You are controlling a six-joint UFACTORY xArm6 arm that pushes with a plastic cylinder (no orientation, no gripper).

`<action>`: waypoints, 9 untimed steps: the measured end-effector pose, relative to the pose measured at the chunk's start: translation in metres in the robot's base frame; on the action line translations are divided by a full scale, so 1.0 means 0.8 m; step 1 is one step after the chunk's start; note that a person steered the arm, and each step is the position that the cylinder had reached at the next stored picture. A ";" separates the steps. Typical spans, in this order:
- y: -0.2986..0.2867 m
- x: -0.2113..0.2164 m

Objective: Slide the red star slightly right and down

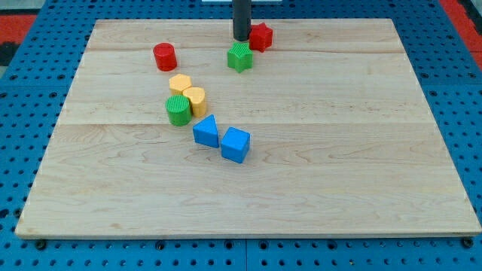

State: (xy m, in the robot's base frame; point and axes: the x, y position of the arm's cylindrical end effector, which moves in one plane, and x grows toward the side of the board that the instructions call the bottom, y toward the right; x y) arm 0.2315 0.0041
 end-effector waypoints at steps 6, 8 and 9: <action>0.161 0.044; 0.167 0.061; 0.265 0.027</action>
